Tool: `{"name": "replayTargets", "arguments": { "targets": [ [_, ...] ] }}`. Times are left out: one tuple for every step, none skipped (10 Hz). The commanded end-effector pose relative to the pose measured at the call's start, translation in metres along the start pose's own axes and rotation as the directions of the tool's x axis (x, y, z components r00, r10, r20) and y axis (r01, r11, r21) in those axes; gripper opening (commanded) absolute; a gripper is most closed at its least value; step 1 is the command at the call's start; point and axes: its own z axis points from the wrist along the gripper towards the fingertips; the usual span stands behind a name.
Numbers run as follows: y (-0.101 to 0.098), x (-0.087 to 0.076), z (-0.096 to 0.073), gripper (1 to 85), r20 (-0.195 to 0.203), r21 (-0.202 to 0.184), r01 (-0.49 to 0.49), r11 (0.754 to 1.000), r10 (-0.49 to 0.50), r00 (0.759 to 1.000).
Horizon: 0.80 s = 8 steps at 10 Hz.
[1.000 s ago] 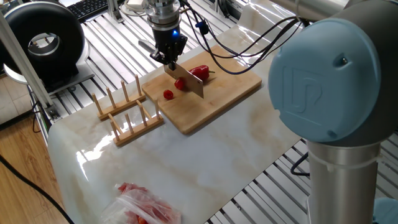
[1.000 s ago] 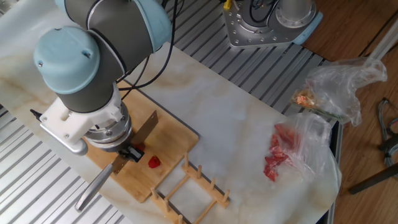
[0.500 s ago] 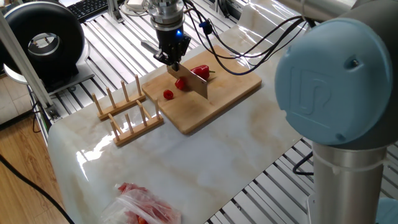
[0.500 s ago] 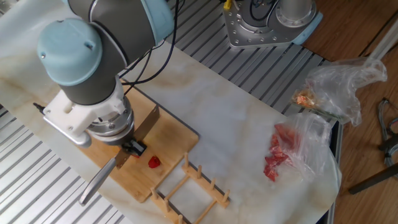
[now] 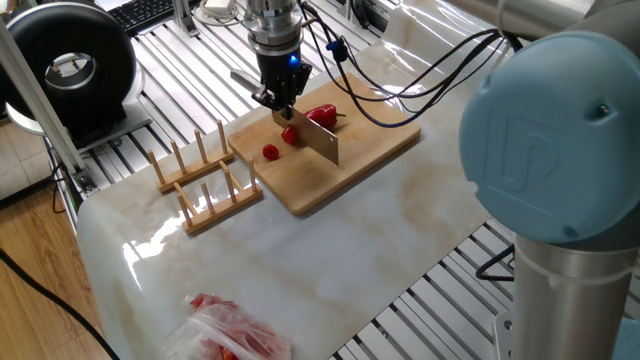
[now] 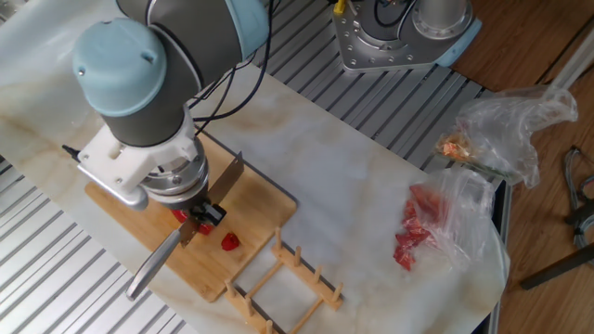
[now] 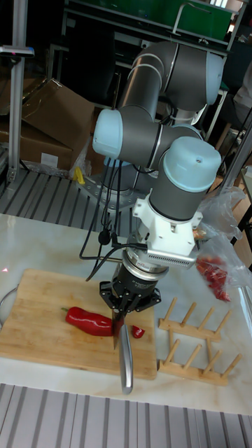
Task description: Chop the chili peppers
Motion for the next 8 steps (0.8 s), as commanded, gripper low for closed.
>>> {"name": "replayTargets", "arguments": {
  "targets": [
    [0.001, 0.005, 0.004, 1.3, 0.012, -0.007, -0.003, 1.000, 0.003, 1.000],
    [-0.001, 0.004, 0.004, 1.3, 0.014, -0.004, -0.002, 1.000, 0.002, 1.000],
    [0.001, 0.005, 0.005, 1.3, 0.014, -0.009, -0.003, 1.000, 0.003, 1.000],
    [0.002, 0.006, 0.008, 1.3, 0.019, -0.012, -0.005, 1.000, 0.005, 1.000],
    [0.002, 0.007, 0.011, 1.3, 0.028, -0.011, -0.005, 1.000, 0.005, 1.000],
    [0.003, 0.007, 0.014, 1.3, 0.031, -0.012, -0.004, 1.000, 0.005, 0.999],
    [0.003, 0.006, 0.015, 1.3, 0.033, -0.011, -0.001, 1.000, 0.002, 0.999],
    [0.003, 0.005, 0.016, 1.3, 0.038, -0.013, 0.000, 1.000, 0.000, 0.999]
  ]
}}
